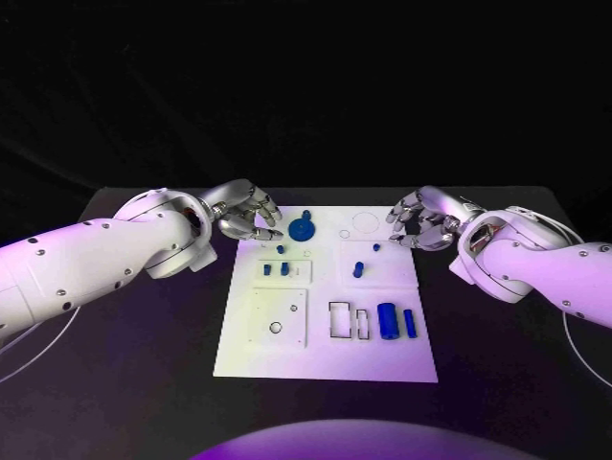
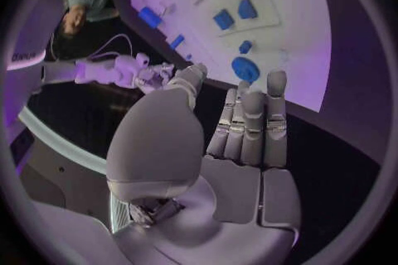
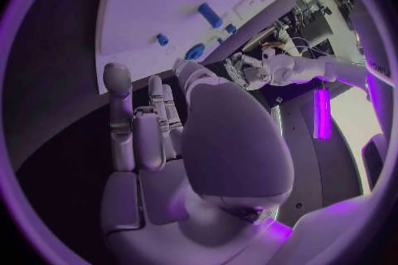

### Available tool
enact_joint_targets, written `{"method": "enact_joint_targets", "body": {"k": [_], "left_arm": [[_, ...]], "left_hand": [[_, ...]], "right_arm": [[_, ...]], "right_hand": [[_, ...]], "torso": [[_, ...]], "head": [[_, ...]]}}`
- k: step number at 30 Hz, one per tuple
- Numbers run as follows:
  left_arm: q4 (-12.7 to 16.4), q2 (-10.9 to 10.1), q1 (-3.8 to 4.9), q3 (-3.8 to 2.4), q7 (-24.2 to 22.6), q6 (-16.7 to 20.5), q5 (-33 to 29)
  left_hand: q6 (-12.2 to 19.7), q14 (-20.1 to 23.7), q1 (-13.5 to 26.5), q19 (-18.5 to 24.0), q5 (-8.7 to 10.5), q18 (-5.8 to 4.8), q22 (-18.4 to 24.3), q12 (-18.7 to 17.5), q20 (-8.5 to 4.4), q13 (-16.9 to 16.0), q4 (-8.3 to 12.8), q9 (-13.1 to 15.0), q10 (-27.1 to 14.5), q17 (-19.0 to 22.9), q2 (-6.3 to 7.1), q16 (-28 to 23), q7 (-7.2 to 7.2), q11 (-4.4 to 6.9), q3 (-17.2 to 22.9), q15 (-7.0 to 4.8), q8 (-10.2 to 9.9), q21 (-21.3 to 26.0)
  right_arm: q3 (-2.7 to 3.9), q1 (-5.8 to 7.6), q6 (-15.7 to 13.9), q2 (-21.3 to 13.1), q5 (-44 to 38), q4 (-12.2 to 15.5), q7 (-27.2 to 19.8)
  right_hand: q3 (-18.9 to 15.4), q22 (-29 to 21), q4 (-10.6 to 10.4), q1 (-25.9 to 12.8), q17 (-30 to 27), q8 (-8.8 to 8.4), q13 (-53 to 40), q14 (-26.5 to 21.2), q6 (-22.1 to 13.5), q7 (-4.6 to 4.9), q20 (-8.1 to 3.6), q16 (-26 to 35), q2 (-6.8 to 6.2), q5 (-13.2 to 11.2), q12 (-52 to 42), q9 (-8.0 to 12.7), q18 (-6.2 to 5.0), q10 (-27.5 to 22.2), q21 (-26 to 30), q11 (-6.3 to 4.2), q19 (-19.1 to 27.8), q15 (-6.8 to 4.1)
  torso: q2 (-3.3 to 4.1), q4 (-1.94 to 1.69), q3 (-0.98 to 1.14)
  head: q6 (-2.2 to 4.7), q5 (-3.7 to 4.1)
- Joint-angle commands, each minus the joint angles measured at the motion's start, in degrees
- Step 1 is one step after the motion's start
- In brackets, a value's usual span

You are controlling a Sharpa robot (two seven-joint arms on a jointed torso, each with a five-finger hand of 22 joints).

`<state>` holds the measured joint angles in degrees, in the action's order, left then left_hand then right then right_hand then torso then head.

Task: Assemble the parts on the task board

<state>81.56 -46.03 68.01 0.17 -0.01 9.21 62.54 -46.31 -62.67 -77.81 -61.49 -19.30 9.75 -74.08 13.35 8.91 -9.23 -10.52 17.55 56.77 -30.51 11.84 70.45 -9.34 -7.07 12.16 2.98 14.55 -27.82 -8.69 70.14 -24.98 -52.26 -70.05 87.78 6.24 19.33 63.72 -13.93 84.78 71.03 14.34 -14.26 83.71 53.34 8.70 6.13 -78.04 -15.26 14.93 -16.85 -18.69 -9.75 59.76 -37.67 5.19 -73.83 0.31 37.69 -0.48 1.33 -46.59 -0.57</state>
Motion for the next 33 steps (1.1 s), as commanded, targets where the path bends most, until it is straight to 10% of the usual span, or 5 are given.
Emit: {"method": "enact_joint_targets", "body": {"k": [1,9,33], "left_arm": [[2.2,-1.4,0.23,-0.21,-7.1,5.4,-27.4],[7.0,-5.5,0.38,-0.42,-14.9,8.0,-44.7],[12.7,-9.3,0.31,-0.4,-18.4,6.5,-52.4]], "left_hand": [[-0.6,1.1,-1.3,0.6,-0.27,0.5,0.6,1.0,0.1,-0.2,-0.1,0.0,-0.9,1.5,-0.41,-0.9,-0.83,-0.14,-0.1,0.1,0.6,1.2],[-1.9,2.9,-3.6,1.0,-0.96,0.55,1.6,3.5,0.32,-0.7,0.1,-0.2,-1.7,2.8,-1.13,-1.9,-1.27,-0.33,1.1,0.31,1.6,3.0],[-2.3,4.5,-4.2,1.6,-0.97,0.55,2.8,5.8,0.3,-0.8,-0.5,-0.6,-2.4,4.5,-0.93,-3.6,-1.18,-0.28,2.8,0.29,2.2,5.0]], "right_arm": [[0.01,-0.03,4.4,0.2,-9.2,-0.3,-1.2],[0.04,-0.02,6.3,0.9,-17.4,-0.6,0.9],[0.03,-0.3,10.8,6.6,-26.1,-3.0,6.5]], "right_hand": [[1.9,1.8,0.5,0.1,1.1,-0.27,1.3,2.0,0.9,0.15,-0.07,-0.9,-0.66,-0.4,1.8,0.2,1.21,1.1,-3.0,-0.01,-1.0,0.09],[4.1,5.6,1.4,-1.2,4.2,-0.28,3.1,3.1,2.2,0.14,-0.11,-3.2,-1.27,-1.0,4.6,0.3,2.15,2.9,-9.3,0.02,-3.2,0.09],[6.0,7.8,2.6,-2.1,6.1,-0.44,4.5,3.6,3.3,0.11,0.07,-4.8,-0.85,-1.7,7.5,0.4,2.57,3.4,-12.5,0.19,-4.1,0.29]], "torso": [[0.16,0.03,-0.04],[0.28,-0.14,-0.13],[0.18,-0.07,-0.08]], "head": [[0.52,1.11],[0.45,2.21],[0.14,2.51]]}}
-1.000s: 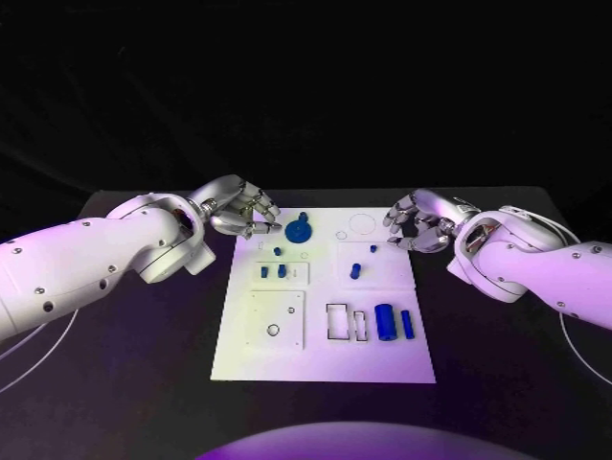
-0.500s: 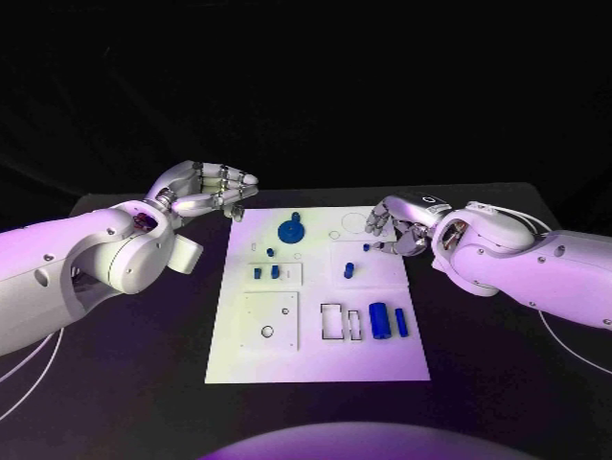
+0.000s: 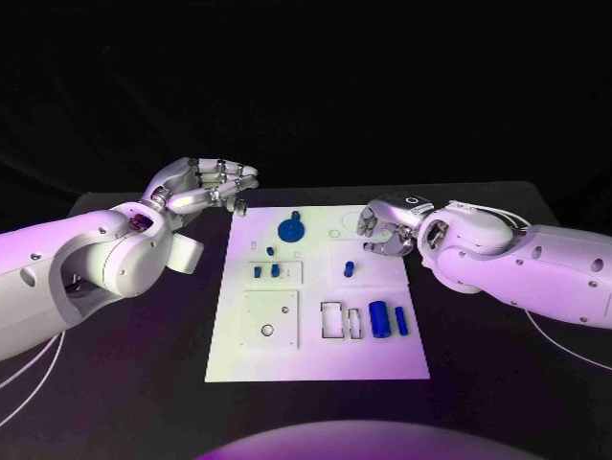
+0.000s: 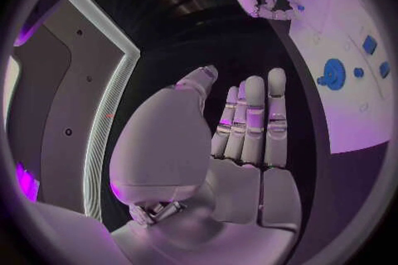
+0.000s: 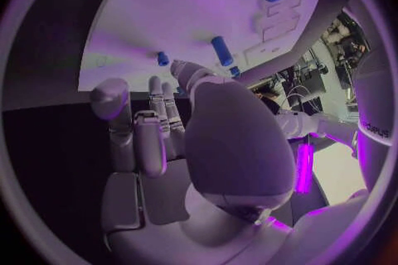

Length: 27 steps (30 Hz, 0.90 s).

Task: Assemble the parts on the task board

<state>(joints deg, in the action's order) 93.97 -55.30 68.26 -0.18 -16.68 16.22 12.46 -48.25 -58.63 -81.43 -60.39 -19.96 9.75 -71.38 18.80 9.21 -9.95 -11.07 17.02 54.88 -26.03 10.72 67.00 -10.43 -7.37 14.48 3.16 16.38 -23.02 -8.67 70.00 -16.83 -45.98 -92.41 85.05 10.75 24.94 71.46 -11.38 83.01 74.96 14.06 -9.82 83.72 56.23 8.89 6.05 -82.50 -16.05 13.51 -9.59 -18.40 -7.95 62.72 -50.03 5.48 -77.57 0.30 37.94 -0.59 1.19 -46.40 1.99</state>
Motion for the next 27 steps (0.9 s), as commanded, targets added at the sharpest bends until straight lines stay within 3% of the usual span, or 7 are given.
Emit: {"method": "enact_joint_targets", "body": {"k": [1,9,13,20,27], "left_arm": [[0.3,-0.1,0.06,-0.05,-1.8,-0.6,-2.5],[0.4,-0.4,0.06,-0.05,-1.7,-0.5,-2.8],[0.4,-0.4,0.07,-0.05,-1.6,-0.7,-2.8],[0.3,-0.4,0.07,-0.05,-1.4,-0.6,-2.6],[0.2,-0.5,0.07,-0.05,-1.4,-0.4,-2.3]], "left_hand": [[-0.4,0.6,-0.6,0.5,-0.31,0.55,0.1,0.4,0.01,0.0,0.0,-0.1,-0.5,0.2,0.21,-0.3,-0.08,0.03,0.5,0.11,0.4,0.3],[-0.5,0.7,-0.7,0.6,-0.31,0.55,0.3,0.6,0.01,0.0,0.0,-0.1,-0.6,0.3,0.25,-0.5,-0.06,0.02,0.7,0.11,0.5,0.6],[-0.5,0.8,-0.8,0.6,-0.32,0.56,0.4,0.7,0.01,0.0,0.0,-0.2,-0.7,0.5,0.29,-0.7,-0.06,0.02,0.8,0.11,0.5,0.7],[-0.3,1.0,-0.9,0.7,-0.36,0.54,0.6,0.9,0.04,0.1,0.1,-0.3,-1.0,0.8,0.42,-1.0,-0.14,-0.04,1.1,0.15,0.5,1.1],[-0.2,1.1,-1.1,0.7,-0.4,0.54,0.7,1.0,0.05,0.1,0.1,-0.3,-1.2,0.9,0.44,-1.2,-0.17,-0.08,1.3,0.18,0.5,1.3]], "right_arm": [[0.0,-0.25,2.9,0.5,-4.0,-0.3,2.2],[0.0,-1.09,3.9,1.1,-5.7,-1.0,3.2],[0.0,-1.38,3.5,1.4,-5.5,-1.5,2.9],[0.0,-2.12,2.8,2.1,-4.6,-2.1,2.3],[0.0,-2.43,2.7,2.3,-4.1,-2.3,2.3]], "right_hand": [[0.4,0.2,0.1,-0.4,2.2,-0.15,0.1,3.6,0.5,-0.09,0.16,-0.4,-0.06,-0.3,0.4,0.1,0.8,0.4,-0.3,-0.1,-0.4,0.31],[1.1,0.7,0.4,-0.5,2.3,-0.08,0.3,3.7,0.8,-0.18,0.16,-0.5,0.11,-0.2,0.8,0.0,0.91,0.7,-1.1,-0.13,-0.6,0.3],[1.9,1.1,0.6,-0.7,2.4,-0.01,0.5,3.7,1.2,-0.27,0.16,-0.6,0.5,-0.2,1.1,0.0,0.96,1.1,-1.6,-0.19,-0.7,0.25],[4.2,2.2,1.3,-1.3,2.8,0.39,0.7,3.8,2.3,-0.66,-0.02,-1.1,1.2,-0.4,1.5,-0.3,1.15,2.8,-3.2,-0.56,-1.0,-0.01],[6.4,2.9,2.3,-2.1,2.9,0.96,0.8,3.8,3.4,-1.16,-0.33,-1.3,1.87,-1.4,1.8,-0.8,1.22,4.5,-3.9,-1.02,-1.1,-0.42]], "torso": [[-0.07,0.04,0.05],[-0.01,0.06,0.21],[-0.03,0.06,0.12],[-0.05,0.02,0.22],[-0.02,0.14,0.15]], "head": [[-0.06,-0.06],[-0.21,-0.16],[-0.31,0.02],[-0.48,-0.49],[-0.59,-0.62]]}}
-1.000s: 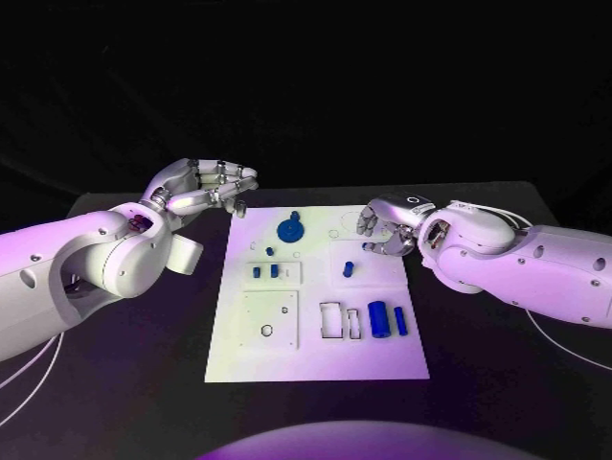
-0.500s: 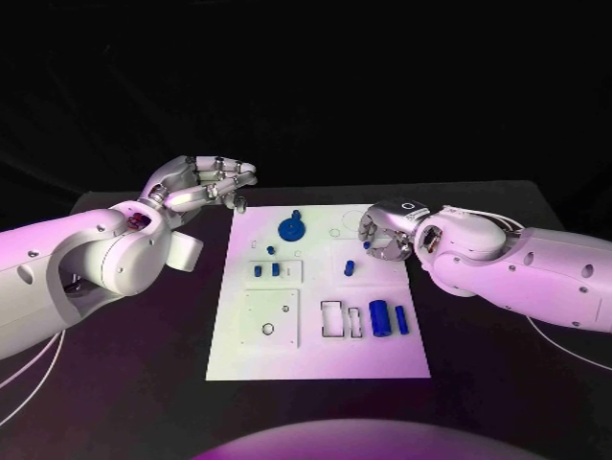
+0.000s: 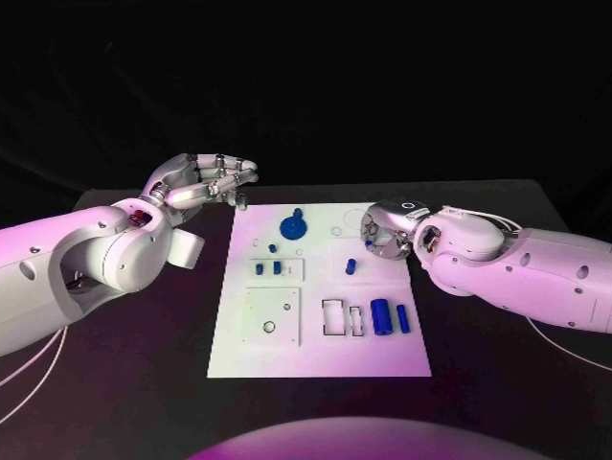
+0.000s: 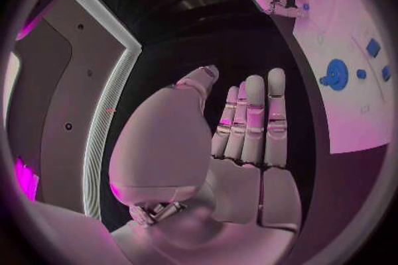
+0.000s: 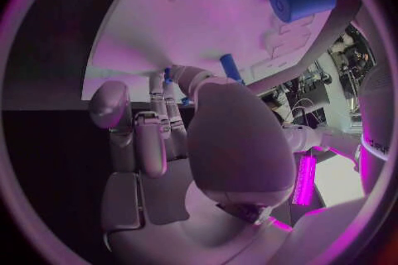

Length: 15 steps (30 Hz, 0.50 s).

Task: Assemble the parts on the task board

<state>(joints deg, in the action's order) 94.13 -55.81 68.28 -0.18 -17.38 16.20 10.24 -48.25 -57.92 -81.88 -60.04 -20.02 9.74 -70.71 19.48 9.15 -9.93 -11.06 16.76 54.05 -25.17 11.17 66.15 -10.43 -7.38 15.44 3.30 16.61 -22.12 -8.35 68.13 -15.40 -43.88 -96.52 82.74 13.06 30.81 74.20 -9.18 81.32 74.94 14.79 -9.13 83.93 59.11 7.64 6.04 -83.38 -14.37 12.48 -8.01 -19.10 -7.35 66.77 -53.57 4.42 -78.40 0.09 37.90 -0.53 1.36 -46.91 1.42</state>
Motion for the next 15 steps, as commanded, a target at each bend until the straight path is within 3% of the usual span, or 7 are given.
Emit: {"method": "enact_joint_targets", "body": {"k": [1,9,15], "left_arm": [[0.1,0.0,0.06,-0.05,-0.7,-0.4,-0.1],[0.1,0.0,0.07,-0.05,-0.5,-0.4,0.0],[0.1,0.0,0.07,-0.05,-0.5,-0.4,0.0]], "left_hand": [[-0.2,0.4,-0.7,0.4,-0.34,0.54,0.1,0.3,0.11,0.1,0.1,-0.1,-0.5,0.1,0.0,-0.4,-0.18,-0.09,0.4,0.05,0.3,0.4],[-0.1,0.6,-1.0,0.4,-0.31,0.53,0.3,0.5,0.14,0.2,0.4,-0.2,-0.9,0.4,0.25,-0.6,-0.23,-0.16,0.7,0.1,0.4,0.7],[-0.1,0.7,-1.1,0.5,-0.3,0.52,0.3,0.6,0.15,0.2,0.5,-0.2,-1.0,0.4,0.36,-0.7,-0.25,-0.19,0.8,0.12,0.4,0.8]], "right_arm": [[-0.32,-0.58,1.3,0.2,0.0,0.0,0.1],[-0.32,-0.71,1.6,0.5,0.1,0.0,0.6],[-0.32,-0.9,2.2,0.9,-0.3,0.1,1.2]], "right_hand": [[0.7,0.2,0.2,-0.5,2.9,0.26,0.1,3.6,0.6,0.08,-0.34,-0.4,0.24,-0.4,0.3,-0.1,0.62,0.5,-0.5,0.01,-0.3,-0.21],[1.4,0.5,0.7,-0.9,3.1,0.45,0.1,3.6,0.8,-0.04,-0.43,-0.6,0.42,-0.8,0.5,-0.4,0.67,1.0,-0.8,-0.12,-0.3,-0.29],[3.0,1.9,2.5,-0.9,4.1,1.12,-0.1,3.9,1.6,-0.34,-0.72,-1.3,1.11,-1.2,0.8,-1.1,1.08,2.3,-3.4,-0.51,-1.1,-0.62]], "torso": [[0.02,0.09,-0.02],[-0.03,-0.03,-0.01],[-0.06,0.02,-0.05]], "head": [[-0.08,-0.02],[-0.27,0.02],[-0.42,-0.05]]}}
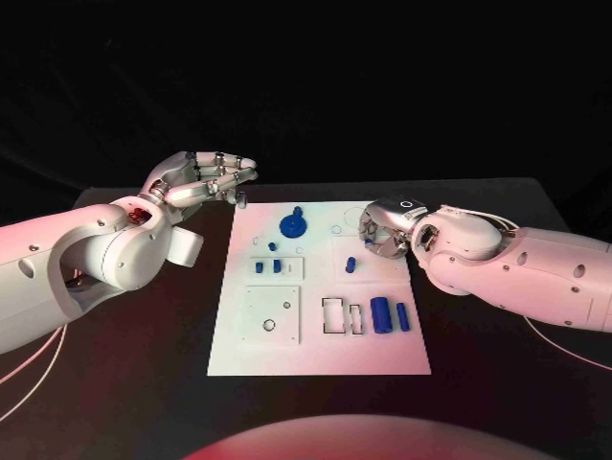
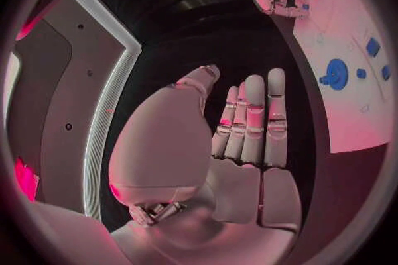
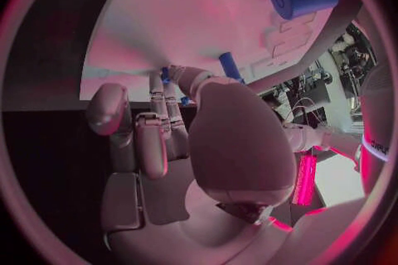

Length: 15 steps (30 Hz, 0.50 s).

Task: Assemble the parts on the task board

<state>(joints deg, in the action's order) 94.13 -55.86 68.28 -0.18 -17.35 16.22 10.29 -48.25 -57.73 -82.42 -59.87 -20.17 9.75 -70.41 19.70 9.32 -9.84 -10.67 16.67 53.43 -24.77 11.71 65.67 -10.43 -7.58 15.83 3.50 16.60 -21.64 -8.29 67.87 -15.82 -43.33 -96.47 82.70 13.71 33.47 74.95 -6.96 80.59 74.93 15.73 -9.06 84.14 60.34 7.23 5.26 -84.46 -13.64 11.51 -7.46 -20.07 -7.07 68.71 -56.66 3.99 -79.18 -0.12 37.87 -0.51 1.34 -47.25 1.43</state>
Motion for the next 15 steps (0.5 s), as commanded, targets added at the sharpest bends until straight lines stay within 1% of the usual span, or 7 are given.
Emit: {"method": "enact_joint_targets", "body": {"k": [1,6,9,12,13,15], "left_arm": [[0.1,0.0,0.06,-0.05,-0.5,-0.4,0.0],[0.2,0.0,0.06,-0.05,-0.4,-0.5,0.0],[0.2,0.0,0.07,-0.05,-0.3,-0.5,0.0],[0.2,0.0,0.07,-0.05,-0.2,-0.5,0.0],[0.2,0.0,0.07,-0.05,-0.2,-0.5,0.0],[0.2,0.0,0.07,-0.05,-0.2,-0.5,0.0]], "left_hand": [[-0.1,0.5,-0.5,0.3,-0.15,0.52,0.0,0.4,-0.02,0.1,0.1,-0.1,-0.4,0.1,-0.18,-0.2,-0.25,0.02,0.4,-0.08,0.4,0.4],[0.0,0.6,-0.6,0.3,-0.15,0.51,0.1,0.5,0.0,0.1,0.1,-0.1,-0.5,0.1,-0.05,-0.2,-0.29,-0.01,0.5,-0.06,0.4,0.5],[0.0,0.6,-0.6,0.3,-0.15,0.51,0.1,0.5,0.0,0.1,0.2,-0.1,-0.6,0.2,-0.01,-0.3,-0.31,-0.02,0.5,-0.05,0.4,0.5],[0.0,0.6,-0.6,0.3,-0.15,0.51,0.1,0.5,0.0,0.1,0.2,-0.1,-0.6,0.2,-0.01,-0.3,-0.31,-0.02,0.5,-0.05,0.4,0.5],[0.0,0.6,-0.6,0.3,-0.15,0.51,0.1,0.5,0.0,0.1,0.2,-0.1,-0.6,0.2,-0.01,-0.3,-0.31,-0.02,0.5,-0.05,0.4,0.5],[0.0,0.6,-0.6,0.3,-0.15,0.51,0.1,0.5,0.0,0.1,0.2,-0.1,-0.6,0.2,-0.01,-0.3,-0.31,-0.02,0.5,-0.05,0.4,0.5]], "right_arm": [[-0.38,-0.66,2.6,0.4,-0.5,0.1,0.8],[-0.38,-0.78,3.0,0.7,-2.0,0.2,1.8],[-0.39,-0.87,2.8,0.9,-3.5,0.4,2.8],[-0.39,-0.93,2.2,0.9,-4.4,0.5,3.6],[-0.39,-0.95,1.9,0.9,-4.7,0.6,3.8],[-0.39,-1.0,1.2,0.8,-5.3,0.7,4.3]], "right_hand": [[0.5,1.3,0.5,-0.2,4.1,0.26,-0.1,3.7,0.4,0.07,0.02,-0.2,0.44,-0.3,0.3,-0.2,0.83,0.5,-0.5,-0.11,-0.4,-0.44],[1.1,1.8,1.6,-0.3,4.0,0.41,-0.2,3.7,0.5,0.06,-0.06,-0.3,0.27,-0.6,0.6,-0.6,0.94,0.9,-1.2,-0.16,-0.5,-0.49],[1.9,2.1,2.7,-0.3,4.0,0.77,-0.4,3.7,0.9,-0.02,-0.16,-0.3,0.5,-0.6,0.7,-1.0,0.97,1.6,-1.5,-0.32,-0.5,-0.62],[2.4,2.4,3.5,-0.2,4.1,1.03,-0.5,3.7,1.2,-0.09,-0.26,-0.4,0.72,-0.8,0.7,-1.3,0.99,2.2,-1.8,-0.48,-0.6,-0.76],[2.9,2.6,4.1,-0.2,4.0,1.15,-0.7,3.7,1.3,-0.13,-0.35,-0.4,0.95,-1.5,0.8,-1.6,1.03,2.6,-2.1,-0.53,-0.6,-0.85],[3.3,2.8,4.6,-0.4,4.1,1.26,-0.8,3.7,1.4,-0.16,-0.4,-0.5,1.08,-1.8,0.9,-1.8,1.06,2.8,-2.3,-0.6,-0.6,-0.9]], "torso": [[-0.03,0.0,-0.03],[-0.03,0.02,-0.05],[-0.04,-0.02,-0.09],[-0.06,-0.01,-0.06],[-0.06,0.0,-0.05],[-0.05,0.0,-0.07]], "head": [[-0.09,-0.06],[-0.12,-0.09],[-0.07,-0.01],[-0.12,-0.02],[-0.13,-0.03],[-0.11,-0.06]]}}
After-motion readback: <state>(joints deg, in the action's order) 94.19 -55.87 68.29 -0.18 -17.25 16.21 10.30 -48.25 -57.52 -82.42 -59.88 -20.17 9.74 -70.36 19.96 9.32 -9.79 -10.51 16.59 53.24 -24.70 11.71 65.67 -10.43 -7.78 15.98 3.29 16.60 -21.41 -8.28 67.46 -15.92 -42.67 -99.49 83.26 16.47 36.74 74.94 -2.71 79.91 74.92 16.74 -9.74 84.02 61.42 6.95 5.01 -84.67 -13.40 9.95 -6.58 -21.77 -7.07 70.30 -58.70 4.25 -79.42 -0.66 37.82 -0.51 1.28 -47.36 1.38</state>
